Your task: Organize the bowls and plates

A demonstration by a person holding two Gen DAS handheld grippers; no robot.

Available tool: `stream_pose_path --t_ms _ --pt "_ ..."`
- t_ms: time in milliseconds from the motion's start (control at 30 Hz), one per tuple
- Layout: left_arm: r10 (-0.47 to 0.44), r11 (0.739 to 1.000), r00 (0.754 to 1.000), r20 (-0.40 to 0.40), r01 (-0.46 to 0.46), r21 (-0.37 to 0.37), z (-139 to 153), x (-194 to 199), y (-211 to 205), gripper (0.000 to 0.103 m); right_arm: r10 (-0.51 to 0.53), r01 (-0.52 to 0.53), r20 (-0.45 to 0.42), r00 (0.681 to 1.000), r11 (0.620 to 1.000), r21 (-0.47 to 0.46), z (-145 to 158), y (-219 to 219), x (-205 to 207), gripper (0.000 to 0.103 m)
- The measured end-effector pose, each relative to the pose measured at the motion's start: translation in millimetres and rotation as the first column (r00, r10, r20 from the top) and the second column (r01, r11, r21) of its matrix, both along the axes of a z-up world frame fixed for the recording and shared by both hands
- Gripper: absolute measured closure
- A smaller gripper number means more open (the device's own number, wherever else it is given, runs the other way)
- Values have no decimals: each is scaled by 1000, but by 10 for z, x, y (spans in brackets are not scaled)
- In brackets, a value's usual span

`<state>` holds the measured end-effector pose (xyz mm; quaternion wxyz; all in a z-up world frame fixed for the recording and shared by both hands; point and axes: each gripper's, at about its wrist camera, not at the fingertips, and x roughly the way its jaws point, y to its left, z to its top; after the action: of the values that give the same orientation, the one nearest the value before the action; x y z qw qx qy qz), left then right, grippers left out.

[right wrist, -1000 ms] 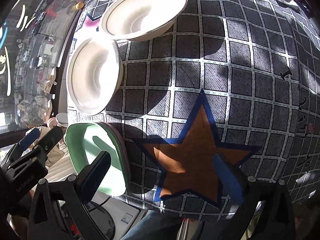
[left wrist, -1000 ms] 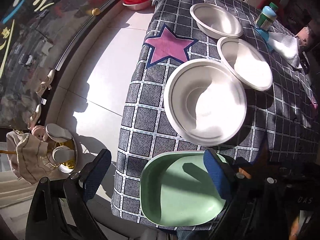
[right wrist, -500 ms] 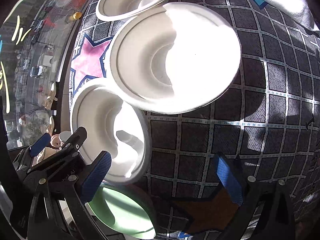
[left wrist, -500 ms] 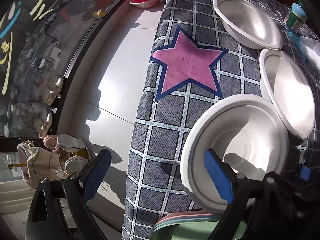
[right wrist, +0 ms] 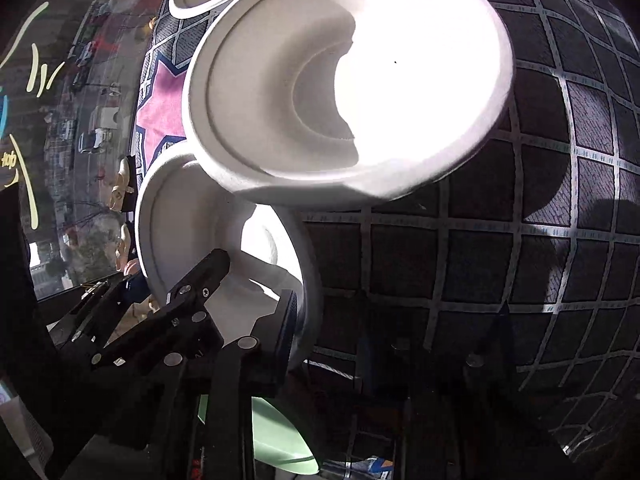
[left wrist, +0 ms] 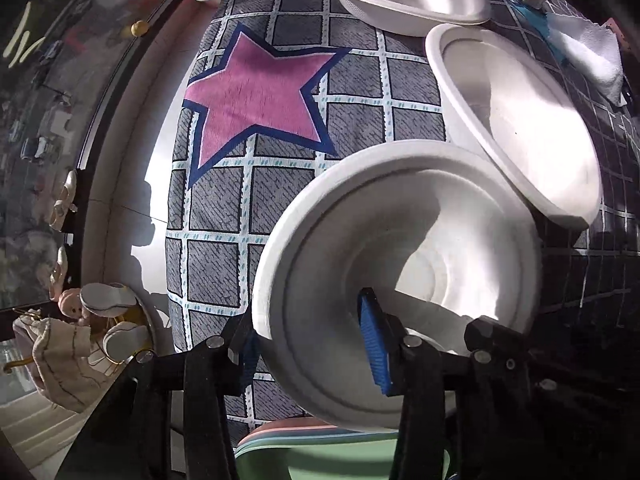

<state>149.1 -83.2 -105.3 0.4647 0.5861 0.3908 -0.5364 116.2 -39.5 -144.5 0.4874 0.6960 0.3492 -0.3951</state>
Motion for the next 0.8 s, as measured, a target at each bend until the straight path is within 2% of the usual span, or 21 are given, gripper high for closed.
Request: stream_pose_path --t_ms 133,267,400,467,633,800 --pt "-89 996 996 7 89 11 4 -334 153 56 -2 2 -48 999 1000 2 16 161 -208 76" --pt "-203 979 978 37 203 15 27 -737 412 56 1 -1 -100 995 1000 1 36 406 -427 76" --pt "-268 963 963 17 268 29 64 -1081 696 56 -36 39 -111 993 999 17 50 712 -698 76" --pt "-311 950 951 7 310 36 63 -1297 872 56 -35 41 -159 987 999 35 50 869 -820 76" --pt "-348 934 936 -55 351 68 2 -1753 1204 60 -112 124 -169 979 990 65 19 1318 -1189 76" --pt "-419 901 904 -87 426 88 -27 -2225 1493 62 -164 182 -194 967 980 77 48 1691 -1474 76"
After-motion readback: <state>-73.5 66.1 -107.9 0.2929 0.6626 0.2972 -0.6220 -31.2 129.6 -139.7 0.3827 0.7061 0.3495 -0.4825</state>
